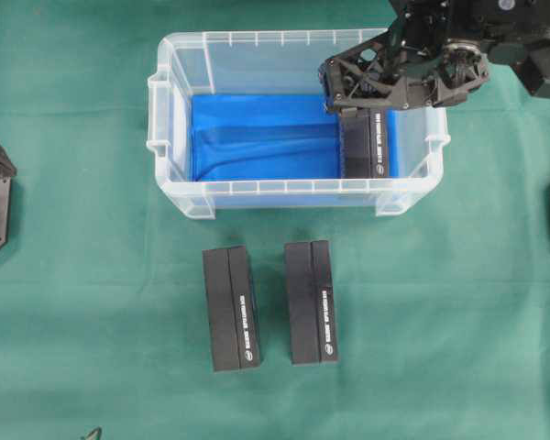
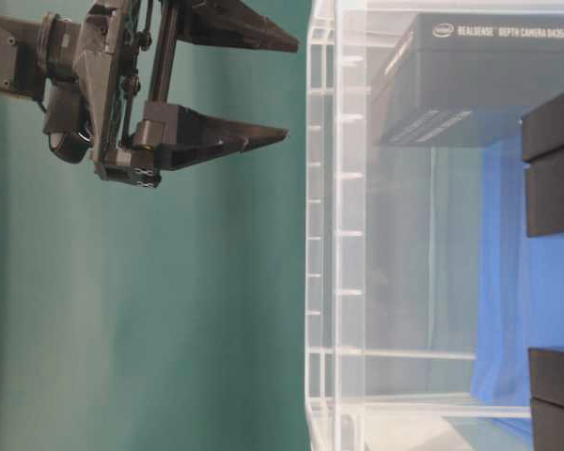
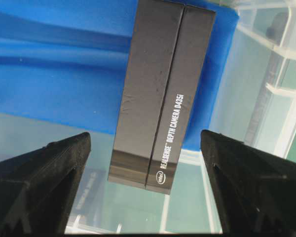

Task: Take the box out of the case with the right arm.
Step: 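Lower the open right gripper around the last box and close it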

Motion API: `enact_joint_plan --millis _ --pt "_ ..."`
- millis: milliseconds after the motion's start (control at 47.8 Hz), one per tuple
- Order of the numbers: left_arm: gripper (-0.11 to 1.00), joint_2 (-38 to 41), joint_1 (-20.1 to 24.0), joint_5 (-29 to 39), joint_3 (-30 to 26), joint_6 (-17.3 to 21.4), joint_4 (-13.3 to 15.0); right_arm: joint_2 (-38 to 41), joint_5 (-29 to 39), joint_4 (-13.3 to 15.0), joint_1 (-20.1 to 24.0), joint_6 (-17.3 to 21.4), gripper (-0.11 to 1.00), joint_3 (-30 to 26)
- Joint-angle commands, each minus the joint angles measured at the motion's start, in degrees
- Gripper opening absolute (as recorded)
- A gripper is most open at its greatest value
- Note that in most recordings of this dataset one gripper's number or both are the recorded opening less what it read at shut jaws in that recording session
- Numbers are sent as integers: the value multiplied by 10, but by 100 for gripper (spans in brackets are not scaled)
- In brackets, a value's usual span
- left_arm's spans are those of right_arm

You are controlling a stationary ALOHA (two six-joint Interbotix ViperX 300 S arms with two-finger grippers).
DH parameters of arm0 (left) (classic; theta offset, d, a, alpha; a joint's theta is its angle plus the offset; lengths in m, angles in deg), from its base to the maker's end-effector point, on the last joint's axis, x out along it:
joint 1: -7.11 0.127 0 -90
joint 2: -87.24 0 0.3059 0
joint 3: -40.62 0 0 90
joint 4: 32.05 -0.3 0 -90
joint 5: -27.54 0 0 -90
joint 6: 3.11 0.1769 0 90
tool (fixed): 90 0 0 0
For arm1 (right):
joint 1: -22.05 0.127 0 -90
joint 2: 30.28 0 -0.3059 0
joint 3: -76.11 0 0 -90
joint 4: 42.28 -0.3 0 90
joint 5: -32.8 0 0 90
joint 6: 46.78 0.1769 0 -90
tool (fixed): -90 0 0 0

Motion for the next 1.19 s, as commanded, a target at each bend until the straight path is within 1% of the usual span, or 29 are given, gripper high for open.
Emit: enact_joint_plan --millis 0,293,397,565,732,962,1172 --pt "0 2 2 -4 -16 1 -2 -6 -4 -2 1 -3 89 -15" --pt "0 3 2 -4 -16 0 -2 -4 -4 -2 1 -3 89 -15" --pt "0 3 1 -4 -16 0 -2 -2 -4 -9 1 -4 89 -15" --pt "0 3 2 -4 -16 1 -2 2 -4 -10 1 -4 89 -15" --pt "0 3 2 -4 -16 0 -2 13 -15 -10 1 -4 89 -12" --pt "0 4 1 -4 -16 0 -2 33 -24 -9 0 -5 89 4" --pt "0 5 2 -4 -16 0 -2 44 -57 -8 -4 -3 89 30"
